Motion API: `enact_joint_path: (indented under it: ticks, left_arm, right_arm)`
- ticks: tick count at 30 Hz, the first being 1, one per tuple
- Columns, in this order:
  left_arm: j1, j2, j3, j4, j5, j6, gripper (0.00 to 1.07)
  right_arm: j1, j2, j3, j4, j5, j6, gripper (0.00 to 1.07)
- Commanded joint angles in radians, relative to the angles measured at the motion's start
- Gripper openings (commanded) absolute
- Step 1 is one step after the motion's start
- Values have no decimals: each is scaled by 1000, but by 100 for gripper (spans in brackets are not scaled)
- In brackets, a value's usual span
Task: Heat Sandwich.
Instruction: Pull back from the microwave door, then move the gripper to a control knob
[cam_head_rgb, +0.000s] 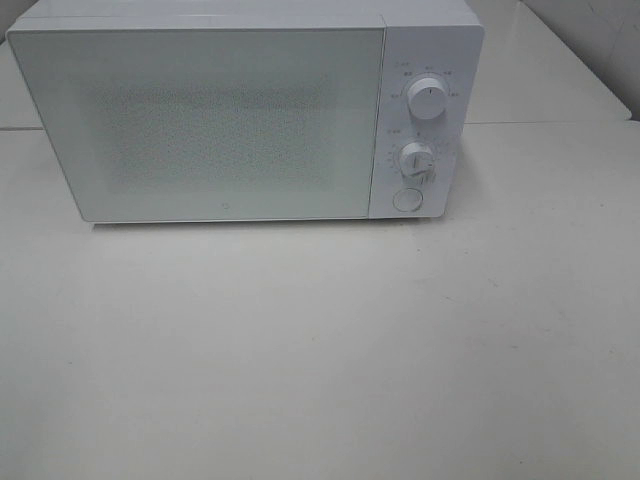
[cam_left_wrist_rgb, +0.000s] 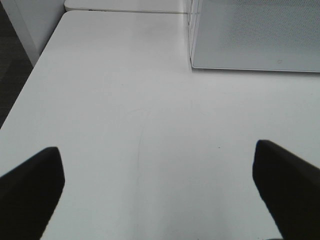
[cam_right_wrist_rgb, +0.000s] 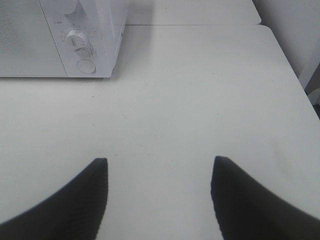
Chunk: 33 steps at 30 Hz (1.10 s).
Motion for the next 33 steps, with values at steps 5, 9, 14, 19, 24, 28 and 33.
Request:
enact_joint_path:
  ticks: [5,9,14,19,24,28,33]
  left_arm:
    - [3,-20,1,-7,0,-1,98]
    - [3,-20,1,-7,0,-1,98]
    - [3,-20,1,-7,0,-1,98]
    - [3,-20,1,-7,0,-1,98]
    - [3,-20,1,-7,0,-1,98]
    - [3,-20,1,-7,0,-1,98]
    - [3,-20,1,-7,0,-1,98]
  right_arm:
    - [-5,-17,7,-3,-5,3,59]
    - [-5,-17,7,-3,-5,6,59]
    - [-5,-17,7,-3,-5,6,59]
    - [-5,-17,7,-3,-5,6,59]
    - [-5,-17,7,-3,-5,6,59]
    - [-5,-17,7,-3,-5,6,59]
    - [-5,-17,7,-3,-5,6,59]
